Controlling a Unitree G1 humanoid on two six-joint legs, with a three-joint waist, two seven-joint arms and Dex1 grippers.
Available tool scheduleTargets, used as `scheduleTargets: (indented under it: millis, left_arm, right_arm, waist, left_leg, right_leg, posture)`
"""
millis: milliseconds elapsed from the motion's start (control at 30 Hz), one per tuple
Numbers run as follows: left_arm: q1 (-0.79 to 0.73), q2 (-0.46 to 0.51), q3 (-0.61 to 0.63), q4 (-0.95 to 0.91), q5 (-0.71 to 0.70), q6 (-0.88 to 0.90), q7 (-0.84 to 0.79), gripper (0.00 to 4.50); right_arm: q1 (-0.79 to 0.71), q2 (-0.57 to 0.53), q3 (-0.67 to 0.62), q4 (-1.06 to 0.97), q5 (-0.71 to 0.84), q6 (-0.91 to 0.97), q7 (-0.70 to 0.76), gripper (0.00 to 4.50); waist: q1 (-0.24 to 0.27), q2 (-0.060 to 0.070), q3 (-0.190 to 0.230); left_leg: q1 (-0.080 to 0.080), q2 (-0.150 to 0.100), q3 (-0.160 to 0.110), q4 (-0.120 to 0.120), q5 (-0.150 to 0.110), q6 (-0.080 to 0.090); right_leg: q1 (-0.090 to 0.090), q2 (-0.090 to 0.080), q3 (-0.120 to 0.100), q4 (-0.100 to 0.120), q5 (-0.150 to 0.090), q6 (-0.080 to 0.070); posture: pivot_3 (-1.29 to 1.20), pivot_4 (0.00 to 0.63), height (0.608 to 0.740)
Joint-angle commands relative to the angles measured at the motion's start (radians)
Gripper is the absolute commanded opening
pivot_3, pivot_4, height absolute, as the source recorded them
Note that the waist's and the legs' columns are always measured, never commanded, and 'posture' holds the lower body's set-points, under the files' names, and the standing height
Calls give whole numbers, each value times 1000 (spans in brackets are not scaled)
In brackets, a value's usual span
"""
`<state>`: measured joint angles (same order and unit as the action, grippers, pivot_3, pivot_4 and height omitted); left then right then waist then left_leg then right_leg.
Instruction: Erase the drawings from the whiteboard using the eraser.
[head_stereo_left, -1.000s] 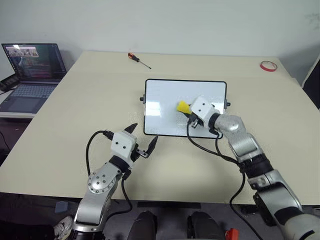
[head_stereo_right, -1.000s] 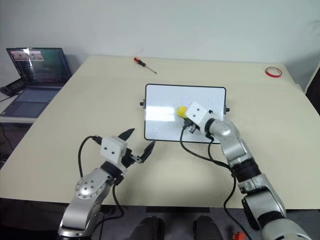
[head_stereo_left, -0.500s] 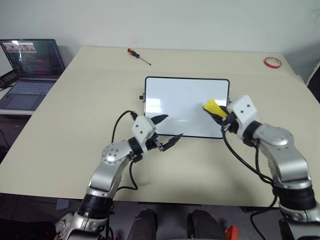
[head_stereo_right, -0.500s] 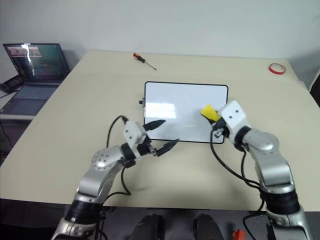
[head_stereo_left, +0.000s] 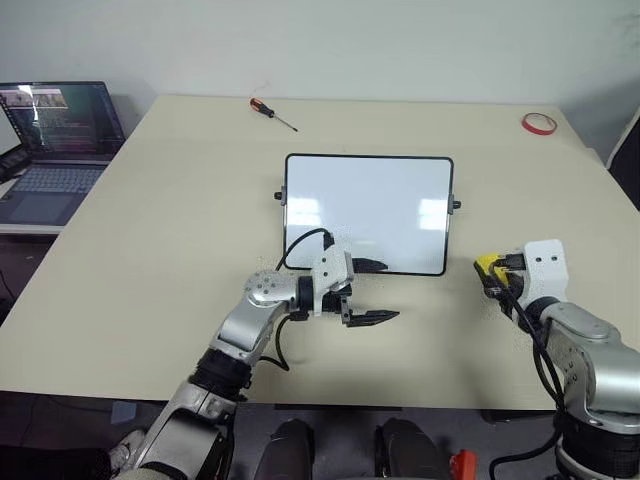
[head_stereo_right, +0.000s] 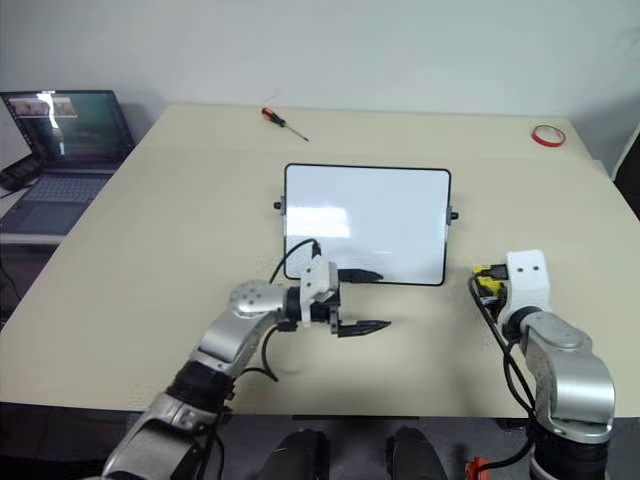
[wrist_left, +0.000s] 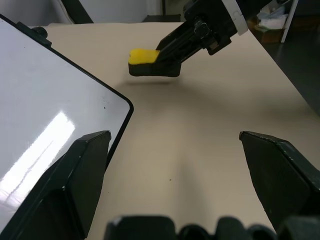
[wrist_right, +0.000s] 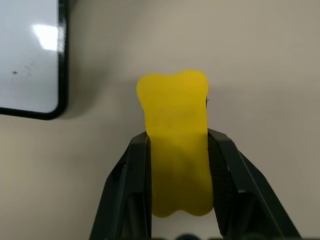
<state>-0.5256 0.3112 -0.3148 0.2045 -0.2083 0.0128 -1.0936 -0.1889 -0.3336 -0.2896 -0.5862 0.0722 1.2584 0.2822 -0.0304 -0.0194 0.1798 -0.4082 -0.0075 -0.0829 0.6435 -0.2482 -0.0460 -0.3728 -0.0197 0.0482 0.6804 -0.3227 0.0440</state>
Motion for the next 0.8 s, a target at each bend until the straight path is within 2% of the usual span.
scheduleTargets:
  millis: [33,600,700,800]
  left_arm:
    - [-33,-3,-2,19,26,-47,-12,4500]
    - [-22,-14,-2,-15,27,-35,-9,4500]
    - [-25,-16,-8,-12,31,-39,-16,4500]
    - [-28,-14,-6,-8,33,-42,-17,4500]
  right_arm:
    - [-3,-22,-12,-7,11,22,-11,1207]
    - [11,-25,-34,18,17,37,-42,1207]
    - [3,-18,-44,23,20,35,-51,2065]
    - [-3,-13,-52,26,24,25,-65,3134]
  waist:
    - [0,0,0]
    - [-1,0,0]
    - [-1,0,0]
    - [-1,1,0]
  left_leg:
    - [0,0,0,0,0,0]
    - [0,0,0,1,0,0]
    - [0,0,0,1,0,0]
    - [0,0,0,1,0,0]
  right_leg:
    - [0,0,0,0,0,0]
    - [0,0,0,1,0,0]
    - [0,0,0,1,0,0]
    - [0,0,0,1,0,0]
  posture:
    - [0,150,740]
    - [0,150,740]
    - [0,150,740]
    - [0,150,740]
